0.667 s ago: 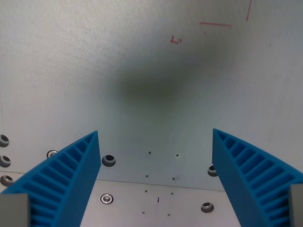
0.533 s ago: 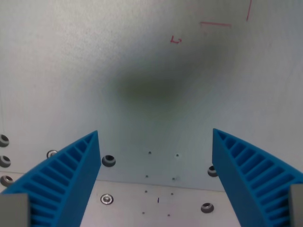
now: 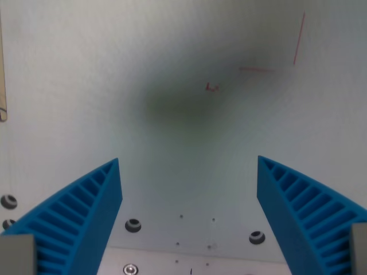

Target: Move in gripper positive x

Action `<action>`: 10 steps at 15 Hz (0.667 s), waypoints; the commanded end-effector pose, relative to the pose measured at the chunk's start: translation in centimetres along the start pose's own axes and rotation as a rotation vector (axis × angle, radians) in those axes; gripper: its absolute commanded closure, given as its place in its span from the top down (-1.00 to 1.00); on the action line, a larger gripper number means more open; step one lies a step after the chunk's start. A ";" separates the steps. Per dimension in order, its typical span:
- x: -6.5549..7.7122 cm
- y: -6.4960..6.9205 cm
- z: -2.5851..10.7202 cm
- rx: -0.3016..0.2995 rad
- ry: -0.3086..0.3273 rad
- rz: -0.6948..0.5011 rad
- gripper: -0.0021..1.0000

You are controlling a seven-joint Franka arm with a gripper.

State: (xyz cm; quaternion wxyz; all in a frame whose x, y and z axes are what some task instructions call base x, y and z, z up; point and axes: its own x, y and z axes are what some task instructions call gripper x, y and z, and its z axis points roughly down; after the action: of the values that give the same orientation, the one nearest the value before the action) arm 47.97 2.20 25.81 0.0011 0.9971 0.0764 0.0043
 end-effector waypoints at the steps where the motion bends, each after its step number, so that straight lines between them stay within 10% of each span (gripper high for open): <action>1: 1.8 -0.2 0.0 -0.001 -0.013 0.004 1.00; 10: 6.3 -0.1 0.0 -0.001 -0.013 0.004 1.00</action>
State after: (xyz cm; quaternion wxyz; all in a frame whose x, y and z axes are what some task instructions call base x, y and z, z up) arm 53.44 3.06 25.61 -0.0001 0.9968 0.0786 0.0138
